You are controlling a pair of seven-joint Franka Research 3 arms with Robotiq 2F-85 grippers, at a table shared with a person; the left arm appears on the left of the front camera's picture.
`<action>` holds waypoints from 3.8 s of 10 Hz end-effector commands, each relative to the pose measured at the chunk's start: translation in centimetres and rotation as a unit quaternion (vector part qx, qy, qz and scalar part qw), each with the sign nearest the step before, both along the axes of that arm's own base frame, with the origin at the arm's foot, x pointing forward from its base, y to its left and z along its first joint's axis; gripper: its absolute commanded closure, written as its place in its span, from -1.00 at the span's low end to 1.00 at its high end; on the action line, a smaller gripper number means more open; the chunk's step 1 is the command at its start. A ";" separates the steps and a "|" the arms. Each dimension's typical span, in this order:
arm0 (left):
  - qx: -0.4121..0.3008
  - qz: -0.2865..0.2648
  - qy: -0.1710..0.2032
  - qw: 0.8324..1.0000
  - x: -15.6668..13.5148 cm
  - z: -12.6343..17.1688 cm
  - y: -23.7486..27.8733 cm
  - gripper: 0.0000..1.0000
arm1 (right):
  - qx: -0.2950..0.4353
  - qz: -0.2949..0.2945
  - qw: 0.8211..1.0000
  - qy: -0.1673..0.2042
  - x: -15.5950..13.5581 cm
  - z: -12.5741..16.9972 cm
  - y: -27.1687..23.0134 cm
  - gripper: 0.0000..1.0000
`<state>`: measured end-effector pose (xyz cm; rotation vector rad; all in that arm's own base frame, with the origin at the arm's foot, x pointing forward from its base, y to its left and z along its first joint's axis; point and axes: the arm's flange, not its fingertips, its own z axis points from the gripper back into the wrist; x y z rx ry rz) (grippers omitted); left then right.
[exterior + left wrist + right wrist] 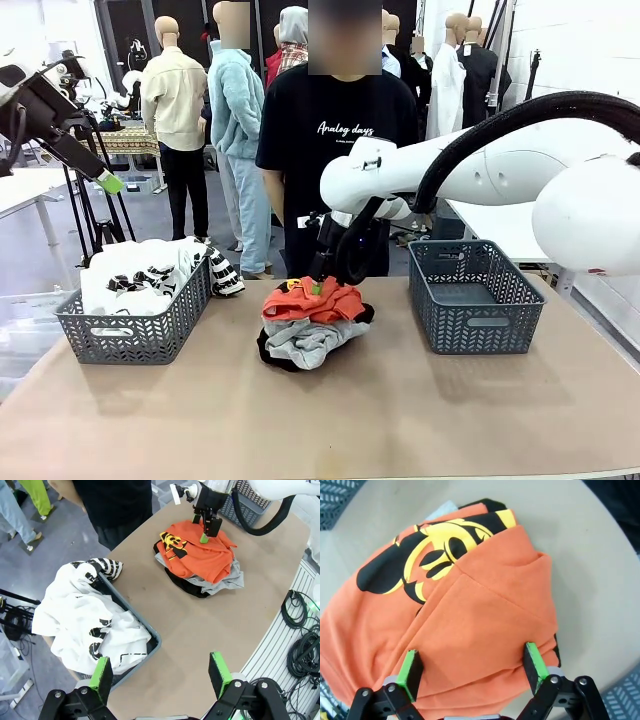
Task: Sort the tops and bottoms.
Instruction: Lift clothes from the center of the table with your right hand.
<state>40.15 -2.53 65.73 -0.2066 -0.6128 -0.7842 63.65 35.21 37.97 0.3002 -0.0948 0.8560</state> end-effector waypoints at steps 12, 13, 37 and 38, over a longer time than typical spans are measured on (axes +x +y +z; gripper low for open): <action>0.001 0.007 0.000 1.000 -0.1 0.2 -0.1 -1.00 | -0.020 0.016 0.998 0.049 -0.5 0.5 1.2 1.00; 0.001 0.007 0.000 1.000 -0.1 0.2 -0.1 -1.00 | -0.017 0.020 0.998 0.050 -0.6 0.7 1.0 1.00; 0.001 0.007 0.000 1.000 -0.1 0.2 -0.1 -1.00 | 0.107 0.039 0.933 -0.342 -9.0 40.0 -2.1 1.00; 0.001 0.007 0.000 1.000 -0.1 0.2 -0.1 -1.00 | 0.101 0.054 0.932 -0.343 -8.8 40.4 -1.1 1.00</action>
